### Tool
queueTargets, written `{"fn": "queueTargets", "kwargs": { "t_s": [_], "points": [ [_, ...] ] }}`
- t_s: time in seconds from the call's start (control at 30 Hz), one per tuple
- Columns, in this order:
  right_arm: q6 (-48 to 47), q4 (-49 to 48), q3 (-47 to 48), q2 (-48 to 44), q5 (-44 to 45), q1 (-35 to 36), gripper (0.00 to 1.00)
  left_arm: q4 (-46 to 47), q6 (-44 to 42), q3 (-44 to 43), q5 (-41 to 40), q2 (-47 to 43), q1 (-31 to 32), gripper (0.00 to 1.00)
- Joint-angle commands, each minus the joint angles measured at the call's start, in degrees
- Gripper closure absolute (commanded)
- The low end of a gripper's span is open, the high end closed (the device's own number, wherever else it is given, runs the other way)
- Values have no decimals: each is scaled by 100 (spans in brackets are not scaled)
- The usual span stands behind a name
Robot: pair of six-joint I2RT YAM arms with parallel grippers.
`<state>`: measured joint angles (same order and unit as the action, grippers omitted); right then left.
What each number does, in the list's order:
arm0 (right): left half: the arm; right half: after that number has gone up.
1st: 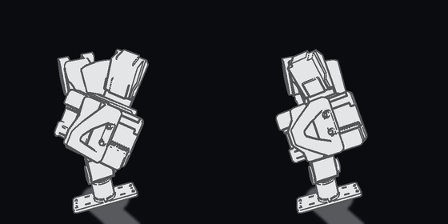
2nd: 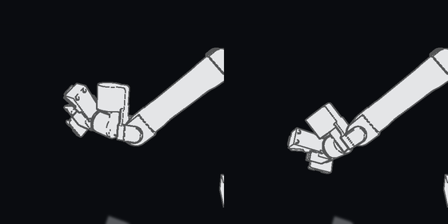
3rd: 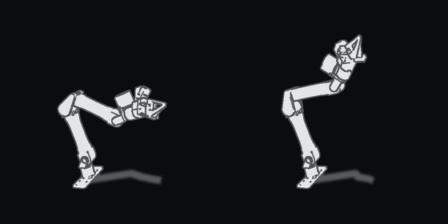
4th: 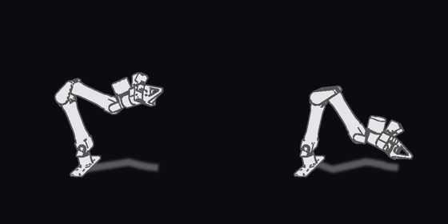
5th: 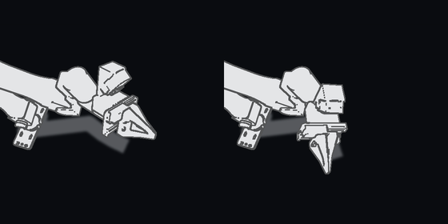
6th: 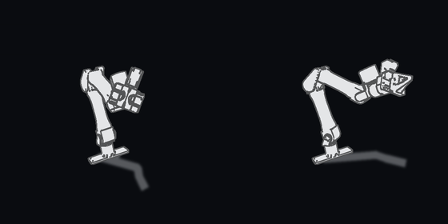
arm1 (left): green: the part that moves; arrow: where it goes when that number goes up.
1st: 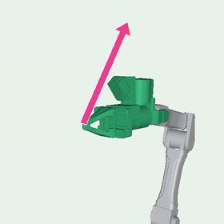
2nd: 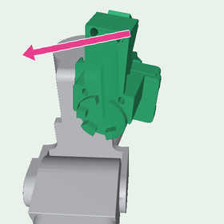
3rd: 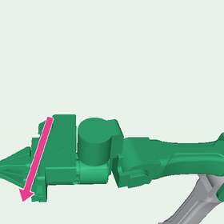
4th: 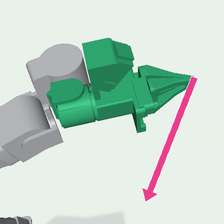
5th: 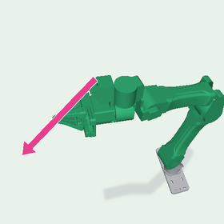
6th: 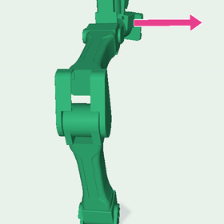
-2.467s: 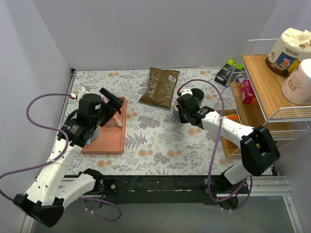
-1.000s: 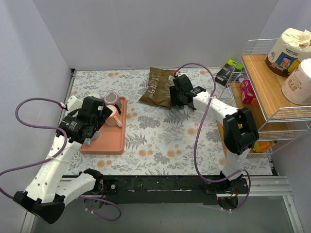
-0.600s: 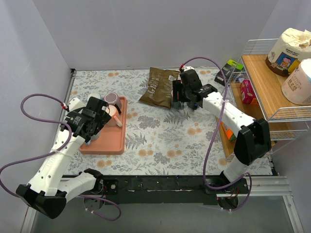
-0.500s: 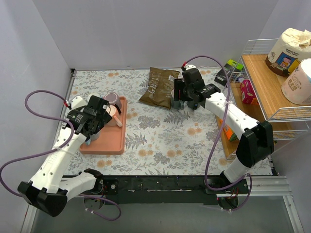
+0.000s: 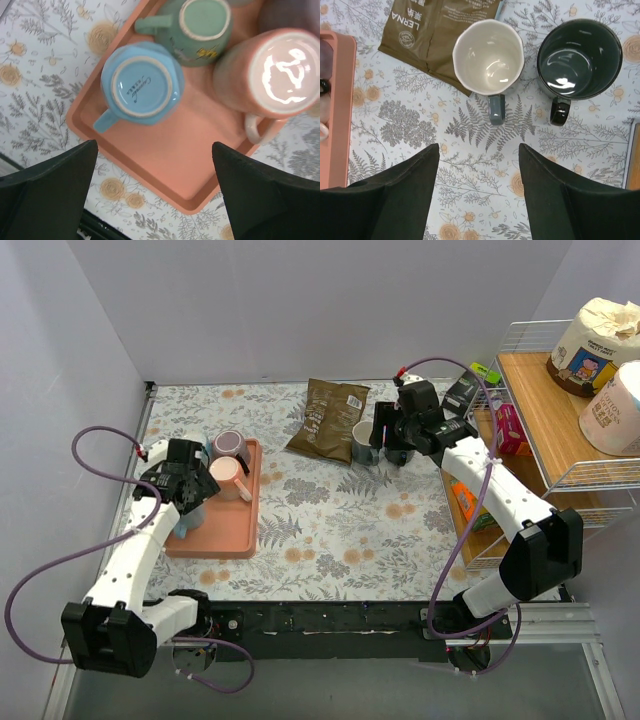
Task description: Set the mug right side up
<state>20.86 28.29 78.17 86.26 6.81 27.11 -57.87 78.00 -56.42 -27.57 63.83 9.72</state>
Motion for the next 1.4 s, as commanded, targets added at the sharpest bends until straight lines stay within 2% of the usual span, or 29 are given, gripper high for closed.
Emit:
{"fn": "queueTargets", "kwargs": {
  "t_s": [0.0, 0.1, 0.2, 0.5, 0.73, 0.77, 0.83, 0.93, 1.13, 1.23, 1.37],
  "points": [
    [93, -43, -162, -294, -241, -66, 28, 1057, -960, 96, 873, -652, -312, 2],
    [102, -43, -153, -294, -329, -101, 28, 1383, -1434, 315, 1245, -671, -400, 2],
    [111, -8, -74, -259, -391, -136, 29, 1471, -1559, 307, 1263, -653, -523, 2],
    [76, 106, 216, -92, -549, -206, 29, 1770, -751, 650, 1870, -749, -1437, 2],
    [102, 89, 216, -57, -628, -224, 29, 1218, 417, 633, 1106, -1443, -1499, 2],
    [128, 97, 199, -57, -637, -233, 29, 1086, 818, 450, 1001, -1470, -1499, 2],
    [137, 80, 198, -57, -637, -233, 29, 552, 1198, 230, 581, -1462, -1499, 2],
    [155, 71, 198, -56, -839, -233, 29, -396, 2287, -166, 183, -1269, -1499, 2],
    [208, 53, 85, -127, -953, -233, 29, -1226, 3518, -579, 51, -1057, -1490, 2],
    [234, 10, -21, -232, -1023, -242, 30, -1131, 3530, -668, -46, -1031, -1499, 2],
    [129, -191, -170, -337, -1444, -216, 30, -762, 2767, -809, -47, -847, -1490, 2]
  ]
}}
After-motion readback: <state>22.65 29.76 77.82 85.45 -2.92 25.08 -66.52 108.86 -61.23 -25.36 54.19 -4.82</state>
